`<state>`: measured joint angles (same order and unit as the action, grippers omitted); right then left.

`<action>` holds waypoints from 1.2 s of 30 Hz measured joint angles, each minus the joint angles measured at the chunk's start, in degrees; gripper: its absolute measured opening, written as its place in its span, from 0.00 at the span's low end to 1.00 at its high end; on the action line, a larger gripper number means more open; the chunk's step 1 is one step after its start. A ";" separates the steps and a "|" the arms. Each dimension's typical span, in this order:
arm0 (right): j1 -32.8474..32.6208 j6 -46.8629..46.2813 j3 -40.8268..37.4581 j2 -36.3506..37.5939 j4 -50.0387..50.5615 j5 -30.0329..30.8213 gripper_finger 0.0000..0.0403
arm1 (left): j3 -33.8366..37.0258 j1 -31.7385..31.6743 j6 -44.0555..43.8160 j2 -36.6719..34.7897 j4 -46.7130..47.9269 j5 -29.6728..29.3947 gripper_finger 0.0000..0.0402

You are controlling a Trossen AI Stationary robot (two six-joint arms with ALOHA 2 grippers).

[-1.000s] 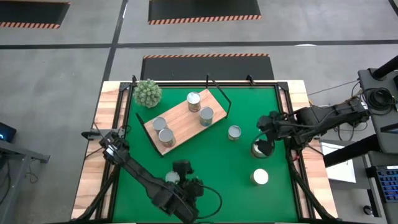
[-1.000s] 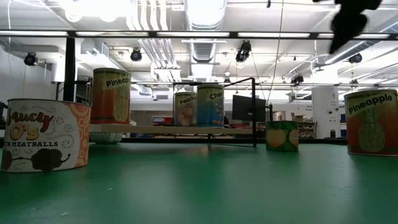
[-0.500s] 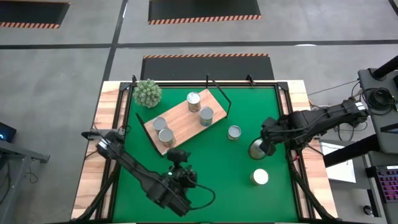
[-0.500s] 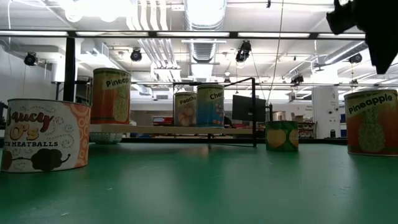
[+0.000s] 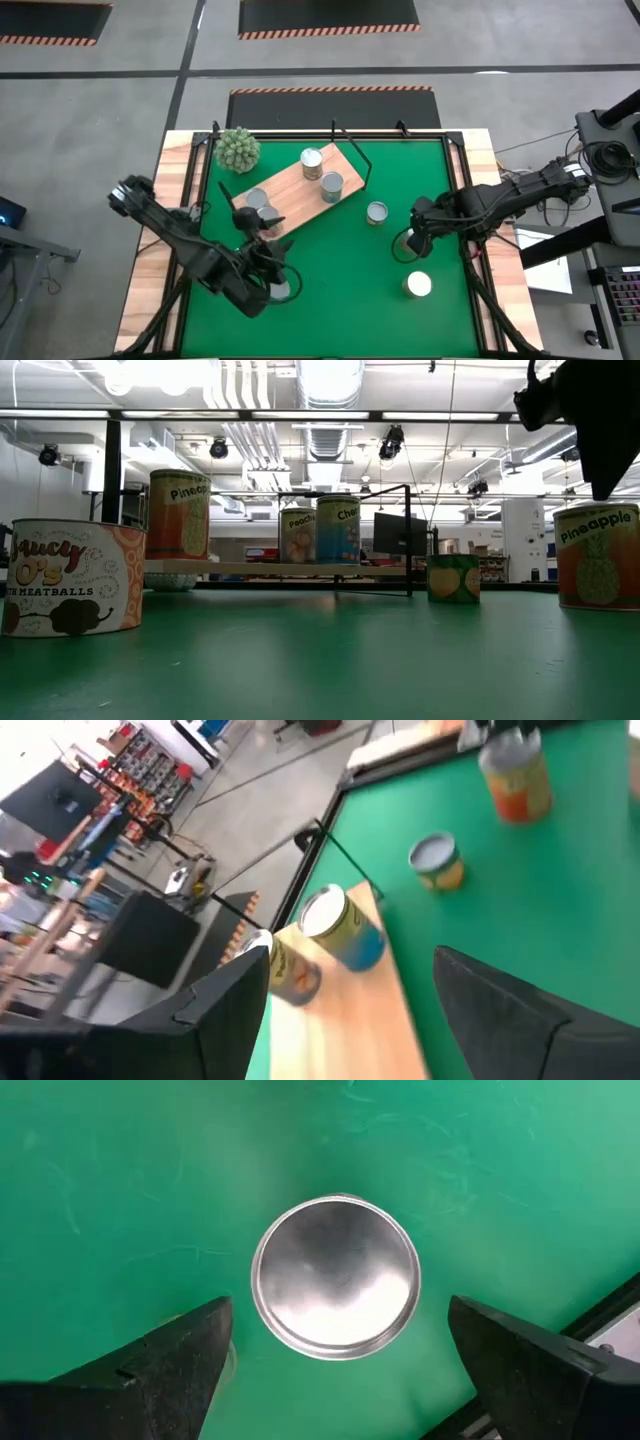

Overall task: Pick and place cans onto a shelf
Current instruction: Put the canned pineapple on the shelf

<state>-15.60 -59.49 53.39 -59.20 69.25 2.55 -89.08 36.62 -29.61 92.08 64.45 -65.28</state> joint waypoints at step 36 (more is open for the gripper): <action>-1.67 3.57 0.00 -10.99 -2.48 3.72 0.76 | 1.79 -0.07 -4.47 -2.19 -2.87 -11.38 0.65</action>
<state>-17.28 -55.92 53.39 -70.19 66.77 6.26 -87.29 36.56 -34.07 89.89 61.58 -76.66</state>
